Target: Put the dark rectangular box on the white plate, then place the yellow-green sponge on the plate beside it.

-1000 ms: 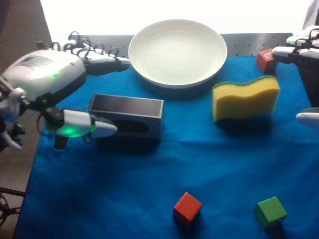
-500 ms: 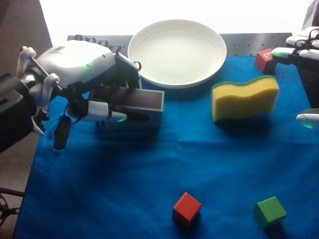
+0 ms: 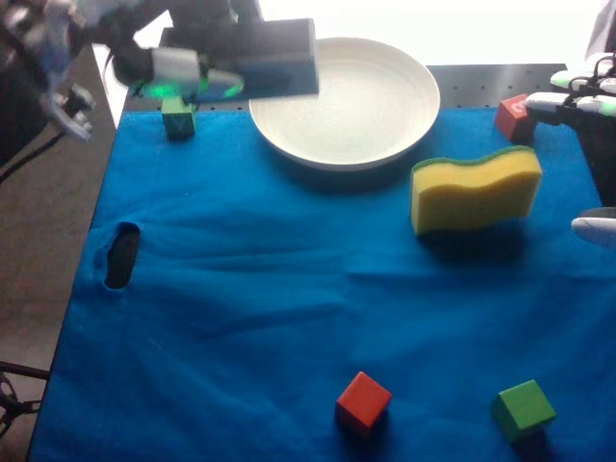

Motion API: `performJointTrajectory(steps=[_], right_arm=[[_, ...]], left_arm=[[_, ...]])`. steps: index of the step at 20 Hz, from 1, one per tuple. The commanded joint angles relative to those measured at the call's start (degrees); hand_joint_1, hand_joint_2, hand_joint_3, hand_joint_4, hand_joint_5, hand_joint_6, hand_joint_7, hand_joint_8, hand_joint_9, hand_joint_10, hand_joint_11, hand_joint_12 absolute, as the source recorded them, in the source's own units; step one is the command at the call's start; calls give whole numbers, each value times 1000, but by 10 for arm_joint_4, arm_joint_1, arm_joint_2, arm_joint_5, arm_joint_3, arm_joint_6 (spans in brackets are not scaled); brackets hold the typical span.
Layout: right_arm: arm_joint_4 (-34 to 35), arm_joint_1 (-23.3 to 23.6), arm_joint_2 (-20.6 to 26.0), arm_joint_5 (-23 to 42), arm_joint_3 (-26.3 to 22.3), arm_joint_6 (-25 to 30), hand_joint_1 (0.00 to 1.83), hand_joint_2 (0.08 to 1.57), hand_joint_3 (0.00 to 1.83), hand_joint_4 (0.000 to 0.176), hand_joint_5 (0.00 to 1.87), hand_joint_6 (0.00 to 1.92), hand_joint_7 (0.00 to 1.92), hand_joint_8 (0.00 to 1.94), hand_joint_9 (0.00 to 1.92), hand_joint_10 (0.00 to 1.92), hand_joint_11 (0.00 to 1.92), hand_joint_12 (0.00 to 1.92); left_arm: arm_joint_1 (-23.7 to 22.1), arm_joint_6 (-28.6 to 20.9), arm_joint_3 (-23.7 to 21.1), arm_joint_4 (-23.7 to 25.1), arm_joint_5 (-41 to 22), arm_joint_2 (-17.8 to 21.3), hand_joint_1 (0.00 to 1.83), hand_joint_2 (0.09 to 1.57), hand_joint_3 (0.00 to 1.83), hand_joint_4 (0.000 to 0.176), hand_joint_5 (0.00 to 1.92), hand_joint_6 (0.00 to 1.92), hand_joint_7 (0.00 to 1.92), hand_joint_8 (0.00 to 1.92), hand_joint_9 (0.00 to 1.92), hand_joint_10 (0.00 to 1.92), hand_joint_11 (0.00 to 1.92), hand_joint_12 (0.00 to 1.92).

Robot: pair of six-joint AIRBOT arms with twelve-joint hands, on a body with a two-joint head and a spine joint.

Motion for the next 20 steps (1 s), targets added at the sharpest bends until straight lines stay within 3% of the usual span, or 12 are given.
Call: performJointTrajectory(steps=[1,3,4,5,8,9,12,13,15,16,18,20], right_arm=[[16,6,-1,70,5,1,547,1146,2,111,267,1,184,0,173,5,86,140],[16,6,-5,70,8,1,540,1149,3,119,266,0,182,0,175,5,90,140],[16,7,-6,70,9,1,536,1150,3,119,276,4,193,4,182,8,94,141],[16,7,-8,70,11,1,568,1146,0,111,283,6,203,7,192,10,106,145],[15,7,-16,70,15,1,636,1135,0,125,289,5,239,12,219,12,125,148],[15,7,-19,70,18,1,603,1143,1,121,296,4,242,6,225,8,134,146],[15,7,-23,70,21,1,601,1145,2,106,305,5,244,3,227,5,131,138],[15,7,-23,70,22,1,612,1146,1,91,312,5,256,6,235,6,125,128],[15,7,-25,70,23,1,633,1140,0,93,316,5,250,2,234,5,122,122],[15,7,-25,70,24,1,617,1139,0,96,319,5,246,0,238,5,130,120],[15,7,-25,70,24,1,691,1132,0,81,324,4,250,2,249,7,149,118],[15,7,-25,70,24,2,697,1131,0,86,324,2,238,0,250,4,150,111]], left_arm=[[-10,-1,13,-4,-32,-15,1380,1058,0,0,1003,929,1182,640,1019,970,633,1156],[-22,-1,50,-13,-10,-46,1373,1076,3,0,967,1003,1127,734,971,1031,581,1220],[-29,-1,70,-15,5,-63,1253,1099,1,1,954,1025,1072,839,890,701,348,1297],[-36,-1,89,-16,21,-79,1224,1110,0,31,961,1025,1025,906,882,502,250,1304],[-46,-1,145,-23,60,-127,1230,1087,0,27,980,1002,1103,777,932,408,104,1394],[-47,-1,167,-29,70,-145,1216,1120,1,14,928,1011,1015,991,806,737,211,1501],[-53,-1,204,-31,96,-178,1367,1095,0,0,894,994,1058,855,995,1087,575,1252],[-54,-1,213,-31,102,-185,1211,1042,0,0,796,435,903,402,906,575,654,1020],[-54,-1,227,-32,112,-196,1148,996,2,0,793,150,874,171,869,338,605,986],[-54,-1,228,-32,113,-198,1034,971,1,0,691,33,754,40,711,135,207,1100],[-53,-1,230,-33,115,-199,950,943,0,78,546,0,580,1,561,12,12,909],[-51,-1,229,-34,116,-198,932,961,0,95,500,0,490,0,493,0,8,959]])
